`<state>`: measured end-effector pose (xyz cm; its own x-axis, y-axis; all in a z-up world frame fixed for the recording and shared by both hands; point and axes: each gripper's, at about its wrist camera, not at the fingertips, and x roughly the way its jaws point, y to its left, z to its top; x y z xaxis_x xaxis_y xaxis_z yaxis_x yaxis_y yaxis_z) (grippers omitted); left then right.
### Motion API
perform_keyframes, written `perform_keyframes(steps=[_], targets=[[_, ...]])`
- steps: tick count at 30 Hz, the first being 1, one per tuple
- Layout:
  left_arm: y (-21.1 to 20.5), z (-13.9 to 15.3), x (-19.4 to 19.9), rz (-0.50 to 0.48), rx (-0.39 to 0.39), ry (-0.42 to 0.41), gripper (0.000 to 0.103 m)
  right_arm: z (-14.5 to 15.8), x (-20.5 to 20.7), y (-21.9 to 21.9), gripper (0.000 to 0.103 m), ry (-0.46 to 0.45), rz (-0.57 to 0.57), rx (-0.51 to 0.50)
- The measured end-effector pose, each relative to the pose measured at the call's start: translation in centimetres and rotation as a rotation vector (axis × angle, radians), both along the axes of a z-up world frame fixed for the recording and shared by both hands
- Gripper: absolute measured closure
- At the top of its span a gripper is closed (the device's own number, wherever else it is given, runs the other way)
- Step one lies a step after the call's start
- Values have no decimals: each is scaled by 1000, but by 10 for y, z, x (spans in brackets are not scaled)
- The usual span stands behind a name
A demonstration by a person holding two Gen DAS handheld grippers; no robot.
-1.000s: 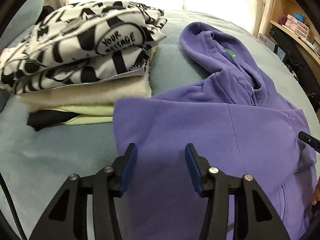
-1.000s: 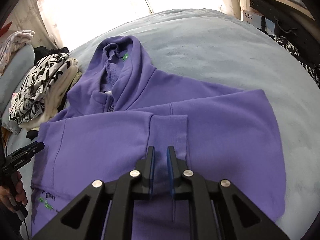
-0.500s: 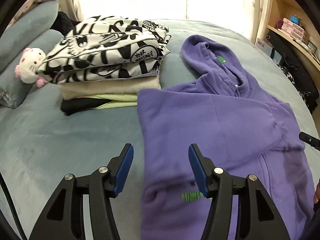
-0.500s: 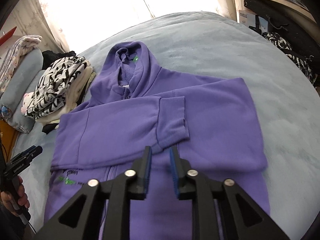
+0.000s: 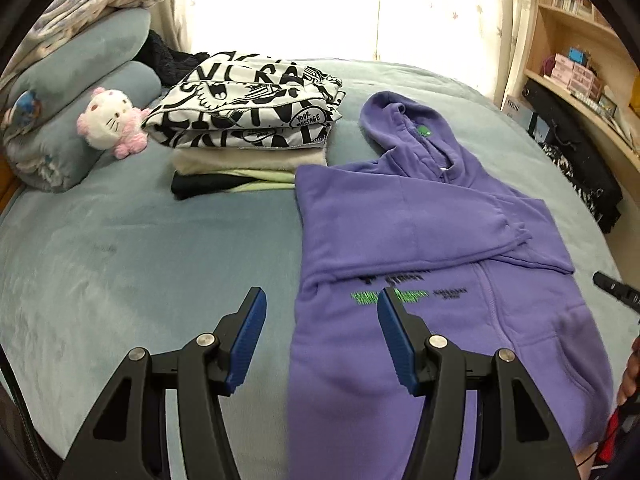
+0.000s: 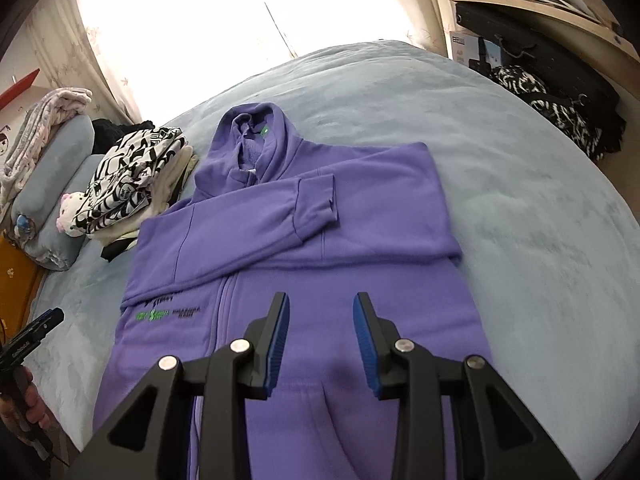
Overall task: Fold large clothes
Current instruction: 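Move both grippers to the ribbed hem of the hoodie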
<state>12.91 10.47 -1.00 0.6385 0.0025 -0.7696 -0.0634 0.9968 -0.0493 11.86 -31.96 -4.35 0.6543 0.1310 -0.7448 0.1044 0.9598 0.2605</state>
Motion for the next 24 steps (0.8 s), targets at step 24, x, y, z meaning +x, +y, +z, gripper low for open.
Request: perform_keyframes(steps=[24], targets=[[-22, -57, -163, 53, -57, 82, 44, -29, -159, 19, 49, -20, 56, -17]])
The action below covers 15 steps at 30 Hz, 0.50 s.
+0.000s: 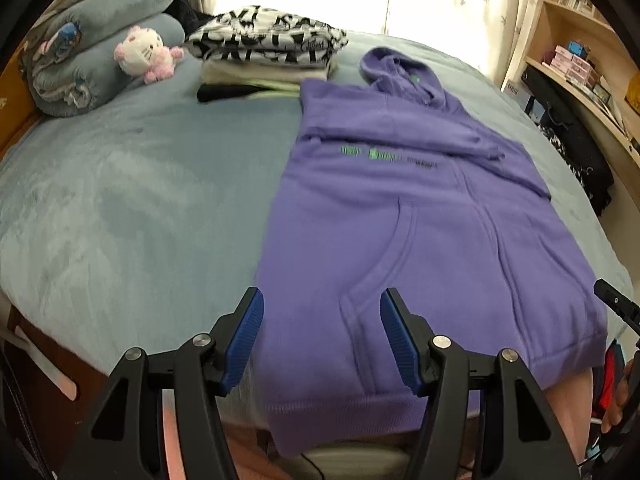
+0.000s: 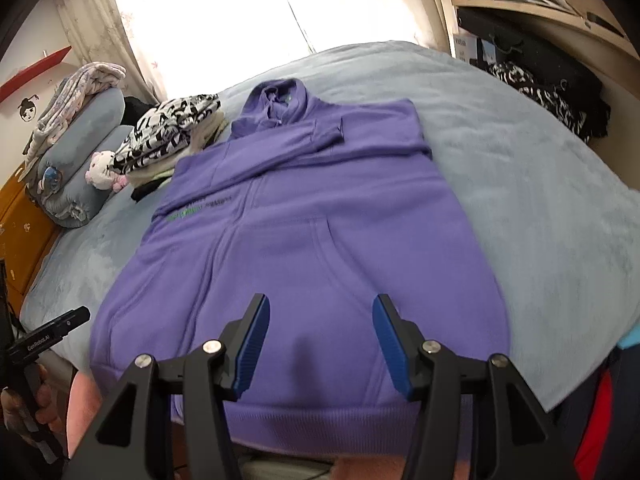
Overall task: Fold large clothes
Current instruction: 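Move both grippers to the ribbed hem of the hoodie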
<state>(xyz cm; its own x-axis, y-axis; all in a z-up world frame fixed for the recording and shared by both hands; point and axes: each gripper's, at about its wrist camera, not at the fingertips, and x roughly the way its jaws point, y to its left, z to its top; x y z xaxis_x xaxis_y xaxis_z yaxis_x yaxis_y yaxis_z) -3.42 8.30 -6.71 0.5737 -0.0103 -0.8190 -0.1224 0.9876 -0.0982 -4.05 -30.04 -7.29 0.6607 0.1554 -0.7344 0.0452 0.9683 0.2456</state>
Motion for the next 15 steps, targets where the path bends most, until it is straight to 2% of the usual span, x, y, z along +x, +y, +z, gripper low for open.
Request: perform_keyframes(steps=[9, 15], targets=[[23, -25, -26, -2, -73, 60, 44, -7, -23, -22, 49, 25, -41, -13], [36, -46, -38, -43, -174, 96, 40, -15, -33, -54, 49, 58, -90, -59]])
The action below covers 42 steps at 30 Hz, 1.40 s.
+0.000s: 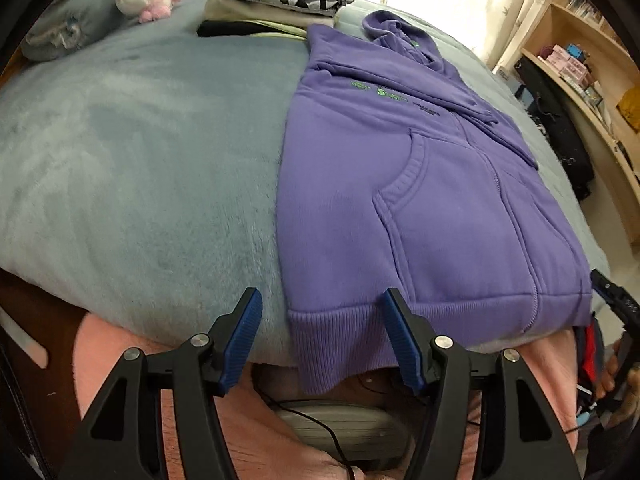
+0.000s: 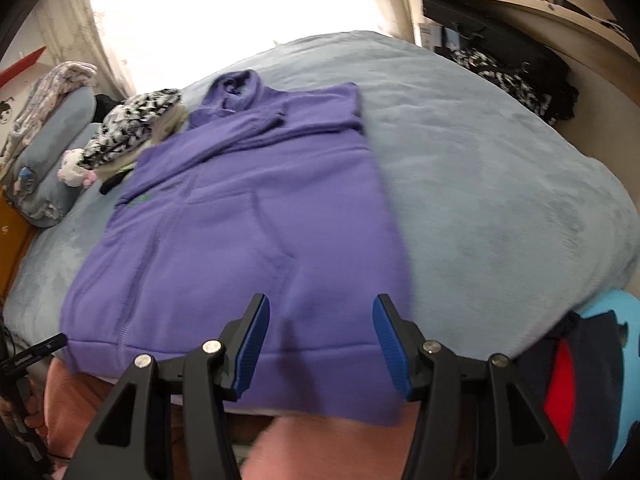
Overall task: Fold large clothes
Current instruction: 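Move both grippers to the ribbed hem of the hoodie, then grasp the ribbed hem with both grippers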
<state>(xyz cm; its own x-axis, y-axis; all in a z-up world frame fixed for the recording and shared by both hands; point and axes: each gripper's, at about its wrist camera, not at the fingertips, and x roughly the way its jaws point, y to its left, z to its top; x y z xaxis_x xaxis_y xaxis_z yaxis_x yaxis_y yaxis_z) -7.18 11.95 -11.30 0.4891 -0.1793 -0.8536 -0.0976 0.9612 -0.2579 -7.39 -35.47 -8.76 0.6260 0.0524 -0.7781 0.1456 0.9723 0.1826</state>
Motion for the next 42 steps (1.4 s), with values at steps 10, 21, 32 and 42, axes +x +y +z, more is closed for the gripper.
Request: perform_keyframes(steps=[10, 21, 32, 42], targets=[[13, -19, 13, -5, -133, -2, 26, -25, -5, -41, 49, 71, -53, 77], [-2, -31, 29, -106, -121, -33, 1, -35, 9, -31, 63, 65, 97, 131], [-16, -21, 31, -85, -83, 6, 43, -46, 19, -25, 69, 87, 117, 94], [-26, -13, 40, -50, -164, 77, 85, -26, 12, -19, 92, 73, 118, 99]])
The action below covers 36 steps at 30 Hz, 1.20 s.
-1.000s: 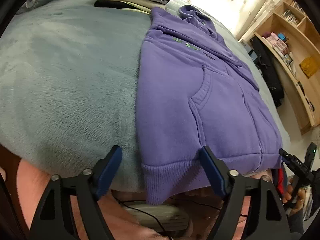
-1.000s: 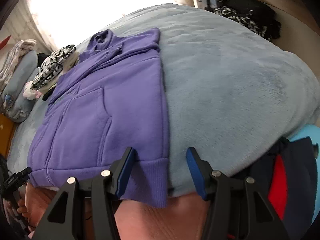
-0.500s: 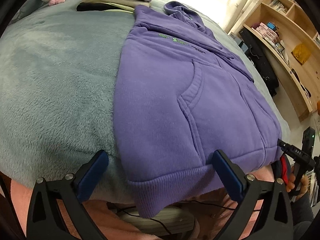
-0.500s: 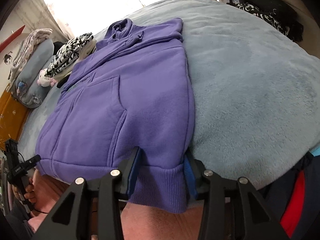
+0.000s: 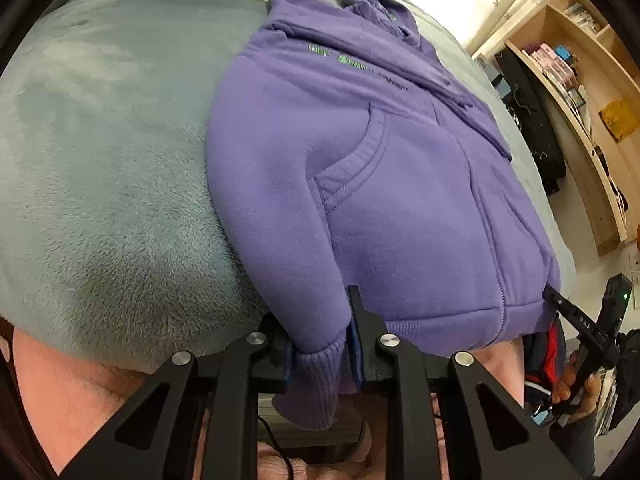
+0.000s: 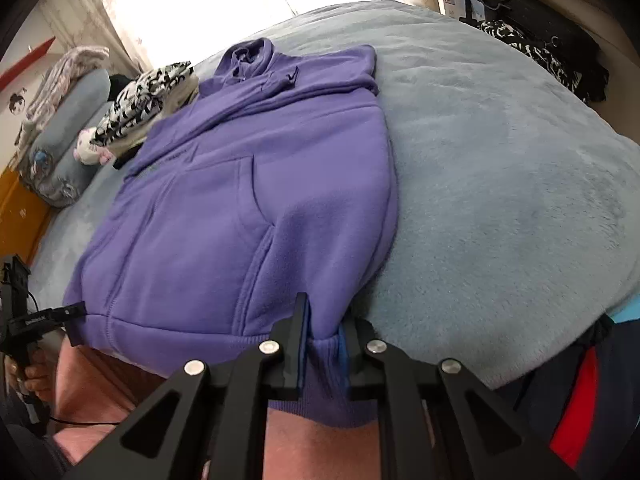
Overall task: Fold large clothes
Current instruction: 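Grasp the ribbed hem with both grippers, then lift the hem and fold it toward the hood with both grippers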
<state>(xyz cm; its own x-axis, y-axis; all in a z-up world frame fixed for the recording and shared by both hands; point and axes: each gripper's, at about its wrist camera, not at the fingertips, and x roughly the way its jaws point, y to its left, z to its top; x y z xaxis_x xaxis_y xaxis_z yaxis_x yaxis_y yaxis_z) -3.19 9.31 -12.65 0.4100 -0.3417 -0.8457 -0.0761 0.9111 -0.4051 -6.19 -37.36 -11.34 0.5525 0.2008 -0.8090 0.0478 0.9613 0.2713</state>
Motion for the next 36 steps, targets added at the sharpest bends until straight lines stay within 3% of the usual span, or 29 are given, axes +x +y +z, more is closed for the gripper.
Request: perform_keyframes(steps=[5, 15, 24, 30, 36], targets=[[7, 18, -13, 35, -85, -52, 87, 26, -12, -1, 93, -43, 12, 14], [-2, 86, -44, -16, -140, -228, 88, 72, -32, 15, 93, -133, 65, 15], [12, 146, -73, -22, -194, -330, 88, 108, -61, -3, 93, -199, 51, 138], [30, 171, -44, 41, -240, -385, 88, 127, -37, -25, 93, -255, -23, 284], [37, 162, 31, 96, -252, -374, 88, 122, 36, -45, 93, -239, -102, 412]])
